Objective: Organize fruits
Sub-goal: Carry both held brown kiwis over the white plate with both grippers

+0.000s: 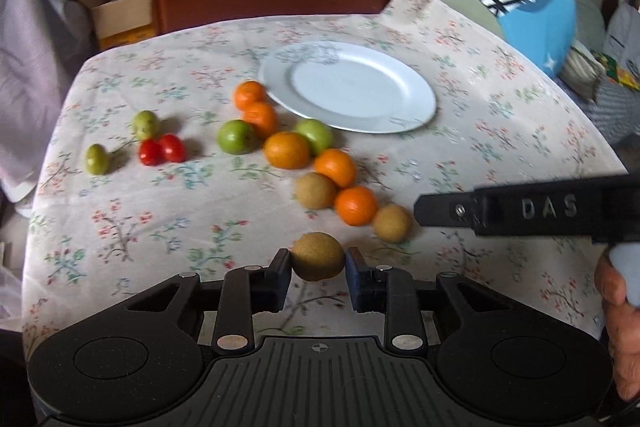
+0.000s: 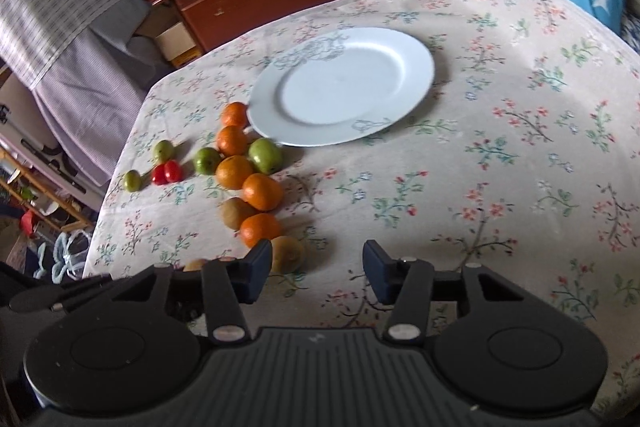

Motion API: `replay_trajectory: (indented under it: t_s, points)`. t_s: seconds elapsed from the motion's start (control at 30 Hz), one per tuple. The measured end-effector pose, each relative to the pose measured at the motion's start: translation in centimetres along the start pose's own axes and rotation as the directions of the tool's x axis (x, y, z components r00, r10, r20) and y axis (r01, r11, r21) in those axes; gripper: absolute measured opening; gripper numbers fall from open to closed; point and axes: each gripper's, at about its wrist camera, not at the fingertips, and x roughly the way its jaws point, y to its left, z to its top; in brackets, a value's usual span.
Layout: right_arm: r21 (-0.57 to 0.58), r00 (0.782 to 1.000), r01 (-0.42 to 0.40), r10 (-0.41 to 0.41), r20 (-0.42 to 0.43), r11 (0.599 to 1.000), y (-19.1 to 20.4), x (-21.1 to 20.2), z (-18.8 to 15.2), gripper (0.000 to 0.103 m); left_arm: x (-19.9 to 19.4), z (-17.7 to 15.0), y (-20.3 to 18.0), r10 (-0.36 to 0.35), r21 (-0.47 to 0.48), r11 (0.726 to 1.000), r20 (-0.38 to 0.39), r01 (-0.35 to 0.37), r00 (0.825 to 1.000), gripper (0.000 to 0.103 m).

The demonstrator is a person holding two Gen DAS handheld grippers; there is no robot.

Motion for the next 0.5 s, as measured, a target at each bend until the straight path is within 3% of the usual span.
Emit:
replay_trajectory:
  t_s: [0.4, 0.5]
  points:
    - [-0.057, 0.999, -0.009, 0.007, -0.033, 0.998, 1.6, 2.0, -0.5, 0.040, -0.3, 0.0, 2.4, 0.084, -0.079, 0.993, 0.009, -0.083, 0.996, 0.027]
    - [-0.075, 0.999, -0.013, 0.010, -0.036, 0.997, 1.9, 2.4, -0.6, 0.033, -0.1, 0.0, 2.7, 0.091, -0.092, 0.992, 0.000, -0.090, 0.996, 0.027]
